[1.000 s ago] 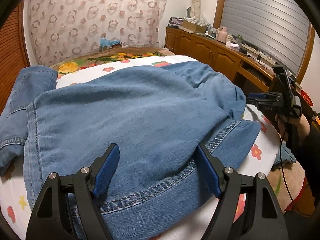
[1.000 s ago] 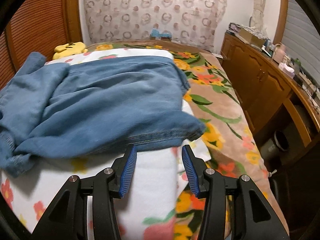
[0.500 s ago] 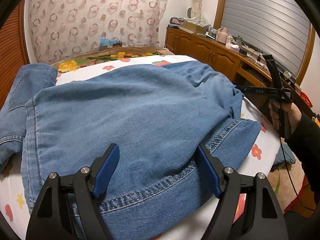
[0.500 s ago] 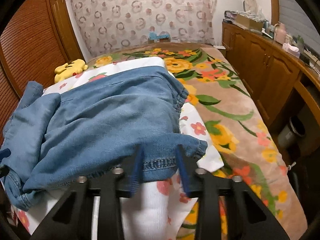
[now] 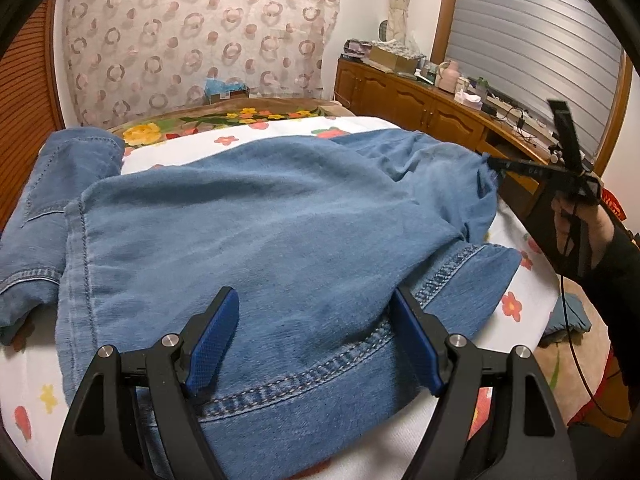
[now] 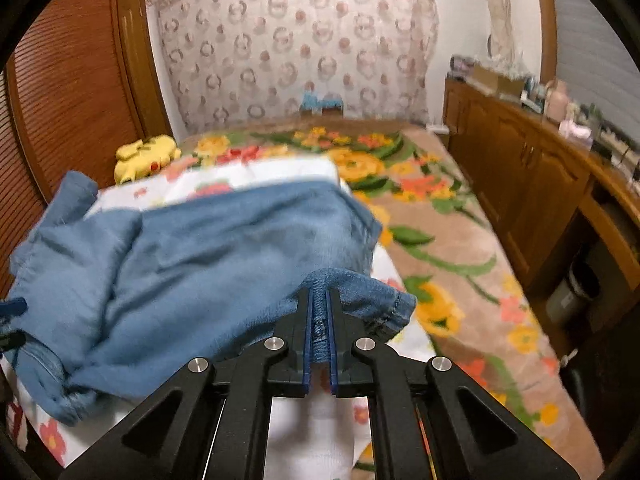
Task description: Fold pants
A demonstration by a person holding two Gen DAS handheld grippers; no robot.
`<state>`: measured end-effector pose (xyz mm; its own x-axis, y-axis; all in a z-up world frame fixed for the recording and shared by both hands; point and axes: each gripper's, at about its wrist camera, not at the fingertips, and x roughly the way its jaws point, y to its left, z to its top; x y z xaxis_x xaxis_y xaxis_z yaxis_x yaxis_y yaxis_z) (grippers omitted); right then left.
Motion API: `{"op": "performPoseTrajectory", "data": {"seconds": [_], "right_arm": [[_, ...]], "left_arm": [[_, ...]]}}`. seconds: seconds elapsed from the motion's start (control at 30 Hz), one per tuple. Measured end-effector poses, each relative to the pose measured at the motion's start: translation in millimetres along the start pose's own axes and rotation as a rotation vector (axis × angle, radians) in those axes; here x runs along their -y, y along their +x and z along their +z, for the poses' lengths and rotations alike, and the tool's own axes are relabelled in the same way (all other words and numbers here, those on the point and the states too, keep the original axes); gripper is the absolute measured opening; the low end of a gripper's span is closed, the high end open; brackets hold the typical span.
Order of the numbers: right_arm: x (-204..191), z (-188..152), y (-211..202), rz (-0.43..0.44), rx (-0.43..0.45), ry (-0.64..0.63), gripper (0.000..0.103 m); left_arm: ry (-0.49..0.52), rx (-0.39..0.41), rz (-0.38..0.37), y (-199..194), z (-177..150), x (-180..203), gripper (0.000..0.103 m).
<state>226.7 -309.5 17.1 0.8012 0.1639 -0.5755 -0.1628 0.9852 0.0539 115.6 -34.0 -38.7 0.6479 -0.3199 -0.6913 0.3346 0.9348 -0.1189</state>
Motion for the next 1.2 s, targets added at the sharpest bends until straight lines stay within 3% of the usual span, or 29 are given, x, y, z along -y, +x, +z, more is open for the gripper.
{"op": "performPoseTrajectory", "data": {"seconds": [0.1,0.37,0.83,1.03,1.13,1.2], "right_arm": [[-2,9,-19,-0.017,0.065,-0.003,0.006],[-35,29,-51,0.075,0.155,-0.081,0.006],[-90,40,-68,0.392,0.217,-0.243,0.006],[-103,52,-40,0.544,0.167,-0.288,0.006],[-102,50,-19,0.561,0.095,-0.329,0.007],[-95,47,-9,0.544,0.069,-0.343,0.013]], "left_arm": [[-0.006,0.017,0.005,-8,1,-4,0.079],[-0.035,0.063,0.038,-32,3,-21,0.079],[-0.077,0.107,0.095,-60,-7,-48,0.079],[-0.100,0.117,0.109,-67,-13,-59,0.079],[-0.107,0.113,0.112,-66,-15,-62,0.079],[-0.108,0.113,0.112,-65,-16,-64,0.079]]}}
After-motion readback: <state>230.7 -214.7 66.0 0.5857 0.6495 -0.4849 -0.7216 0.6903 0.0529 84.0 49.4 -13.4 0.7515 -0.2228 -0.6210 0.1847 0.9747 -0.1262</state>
